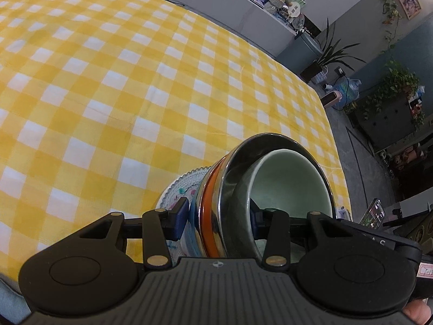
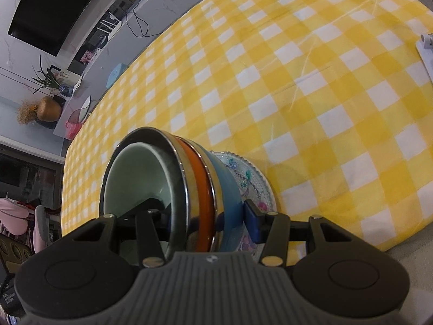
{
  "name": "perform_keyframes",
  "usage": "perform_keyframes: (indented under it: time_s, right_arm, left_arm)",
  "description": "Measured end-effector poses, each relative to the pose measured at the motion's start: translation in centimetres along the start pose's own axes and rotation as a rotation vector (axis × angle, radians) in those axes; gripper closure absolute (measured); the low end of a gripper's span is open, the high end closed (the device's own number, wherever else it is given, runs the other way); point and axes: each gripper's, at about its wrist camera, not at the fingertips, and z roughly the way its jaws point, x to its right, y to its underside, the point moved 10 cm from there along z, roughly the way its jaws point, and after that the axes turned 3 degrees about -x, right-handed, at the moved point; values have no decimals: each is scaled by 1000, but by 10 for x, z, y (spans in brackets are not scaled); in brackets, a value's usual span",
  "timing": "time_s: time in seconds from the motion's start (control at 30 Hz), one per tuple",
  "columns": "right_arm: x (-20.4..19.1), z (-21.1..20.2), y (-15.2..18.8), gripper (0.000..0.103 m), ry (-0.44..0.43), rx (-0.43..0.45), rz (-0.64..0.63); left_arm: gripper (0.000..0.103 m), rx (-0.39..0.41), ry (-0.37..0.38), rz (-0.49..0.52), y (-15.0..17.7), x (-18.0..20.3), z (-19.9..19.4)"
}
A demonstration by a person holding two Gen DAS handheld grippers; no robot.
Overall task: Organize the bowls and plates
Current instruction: 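Lift the bowl stack with both grippers and carry it over the plates, then lower the bowl stack onto the plates and open both grippers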
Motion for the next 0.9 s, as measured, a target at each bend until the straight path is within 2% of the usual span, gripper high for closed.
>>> perform_keyframes:
  time_s: [0.3,0.47,0.7,0.77,0.8,0.9]
  right_arm:
    - [1,6,4,54,-29,-30,43]
    - [0,7,5,54,-31,-32,32]
    - [-8,5,6,52,20,-22,-35]
    - [-12,1,4,42,45,7,-73]
    - [-12,-2,3,40,65,22,-95]
    - [-16,-8,-2,33,137,66,-169]
  left_arm:
    - [56,3,-49,29,-3,0,-4]
    - [56,7,-50,31,-3,-1,-4]
    - [53,11,-33,35,-4,1,-3]
    - [48,8,-44,45,-3,1,-4]
    - [45,13,-48,51,-3,2,-5]
    - [42,37,-58,86,-5,5,-11]
